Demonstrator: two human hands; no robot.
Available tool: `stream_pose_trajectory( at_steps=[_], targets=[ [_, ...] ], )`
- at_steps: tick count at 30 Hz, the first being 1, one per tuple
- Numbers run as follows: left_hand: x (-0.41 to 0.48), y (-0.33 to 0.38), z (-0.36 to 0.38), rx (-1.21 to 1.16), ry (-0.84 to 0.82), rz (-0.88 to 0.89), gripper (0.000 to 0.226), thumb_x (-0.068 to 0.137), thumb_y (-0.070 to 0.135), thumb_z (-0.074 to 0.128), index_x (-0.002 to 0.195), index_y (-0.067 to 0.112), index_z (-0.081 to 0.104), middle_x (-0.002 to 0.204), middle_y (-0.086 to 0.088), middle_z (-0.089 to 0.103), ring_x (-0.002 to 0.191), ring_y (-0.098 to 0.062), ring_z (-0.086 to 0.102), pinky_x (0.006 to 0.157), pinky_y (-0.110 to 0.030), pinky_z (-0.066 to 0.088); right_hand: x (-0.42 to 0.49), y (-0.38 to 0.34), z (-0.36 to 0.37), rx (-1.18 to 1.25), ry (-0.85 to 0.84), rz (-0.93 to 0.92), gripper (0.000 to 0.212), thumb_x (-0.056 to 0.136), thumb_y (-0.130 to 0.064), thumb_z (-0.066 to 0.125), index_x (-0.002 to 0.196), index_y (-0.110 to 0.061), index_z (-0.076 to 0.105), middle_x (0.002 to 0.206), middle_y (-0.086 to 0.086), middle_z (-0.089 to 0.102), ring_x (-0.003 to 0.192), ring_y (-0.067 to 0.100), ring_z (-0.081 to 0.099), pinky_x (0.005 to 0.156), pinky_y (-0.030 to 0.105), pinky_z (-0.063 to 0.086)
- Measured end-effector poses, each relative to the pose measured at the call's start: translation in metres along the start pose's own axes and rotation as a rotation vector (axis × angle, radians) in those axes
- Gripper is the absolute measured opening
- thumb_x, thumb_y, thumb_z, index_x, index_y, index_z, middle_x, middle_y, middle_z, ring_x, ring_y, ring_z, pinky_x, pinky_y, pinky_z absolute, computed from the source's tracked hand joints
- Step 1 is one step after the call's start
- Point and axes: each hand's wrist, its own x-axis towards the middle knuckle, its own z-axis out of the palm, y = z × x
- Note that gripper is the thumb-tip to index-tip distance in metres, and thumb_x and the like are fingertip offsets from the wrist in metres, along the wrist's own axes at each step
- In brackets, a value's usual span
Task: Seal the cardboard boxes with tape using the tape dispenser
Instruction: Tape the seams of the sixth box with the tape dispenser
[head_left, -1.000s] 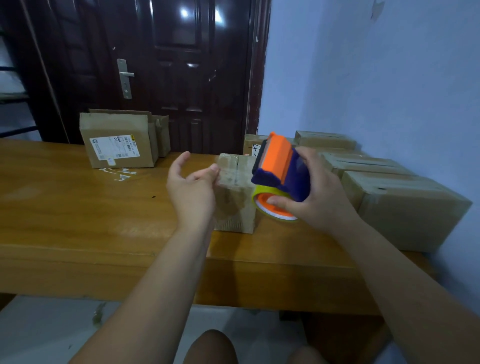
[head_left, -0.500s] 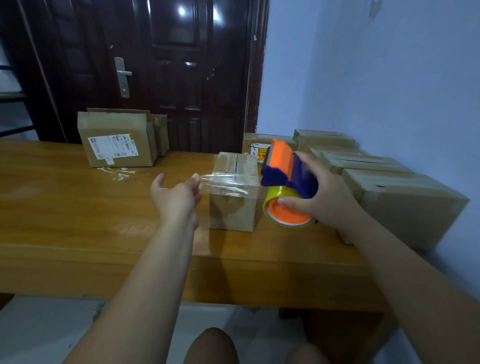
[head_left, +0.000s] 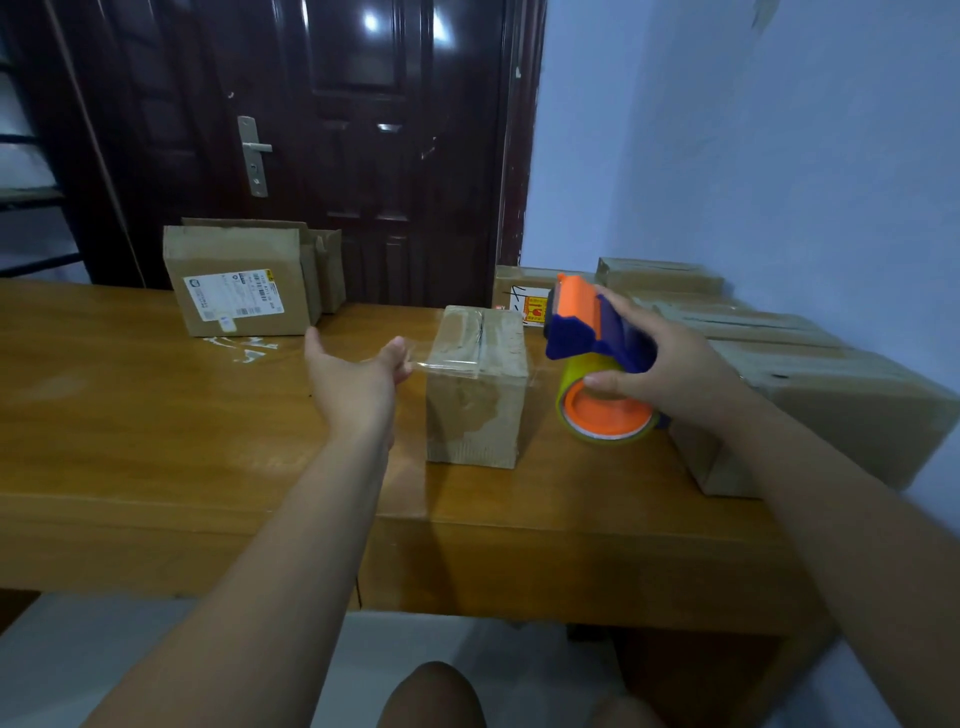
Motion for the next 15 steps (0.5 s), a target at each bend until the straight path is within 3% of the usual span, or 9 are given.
stream_pose_trajectory(
  at_steps=[4, 7, 9, 15],
  targets=[
    [0.006, 0.0, -0.001, 0.05, -0.002, 0.032, 0.096, 0.081, 0.01, 0.073, 0.15, 0.031, 0.01, 0.12, -0.012, 0.062, 0.065, -0.005, 0.069, 0.06, -0.016, 0.048, 0.006, 0.004, 0.001, -0.013, -0.012, -0.012, 0.084, 0.078, -0.037, 0.075, 0.144, -0.047, 0.025, 0.118, -0.02, 0.048, 0.095, 0.008, 0.054, 0.066, 0.006, 0.042],
    [0.007, 0.0, -0.002, 0.063, 0.001, 0.024, 0.097, 0.08, 0.008, 0.073, 0.15, 0.03, 0.009, 0.118, -0.013, 0.063, 0.065, -0.008, 0.069, 0.05, -0.011, 0.047, 0.009, 0.008, 0.006, -0.033, -0.014, -0.008, 0.082, 0.08, -0.038, 0.074, 0.144, -0.047, 0.025, 0.108, -0.026, 0.049, 0.085, -0.002, 0.053, 0.06, 0.0, 0.039],
    [0.008, -0.002, -0.004, 0.066, -0.003, 0.003, 0.097, 0.08, 0.008, 0.073, 0.15, 0.031, 0.01, 0.119, -0.013, 0.062, 0.067, -0.01, 0.07, 0.048, -0.01, 0.046, 0.011, 0.013, 0.011, -0.037, -0.03, -0.008, 0.082, 0.079, -0.041, 0.073, 0.145, -0.047, 0.024, 0.116, -0.019, 0.05, 0.087, -0.005, 0.052, 0.06, 0.0, 0.039],
    [0.006, -0.004, -0.007, 0.055, -0.018, -0.074, 0.097, 0.081, 0.009, 0.072, 0.15, 0.029, 0.008, 0.094, -0.006, 0.071, 0.07, -0.01, 0.068, 0.067, -0.022, 0.05, 0.017, 0.029, 0.02, 0.077, -0.045, 0.016, 0.084, 0.078, -0.042, 0.072, 0.147, -0.039, 0.026, 0.133, -0.022, 0.041, 0.115, 0.002, 0.046, 0.077, 0.003, 0.035]
  ],
)
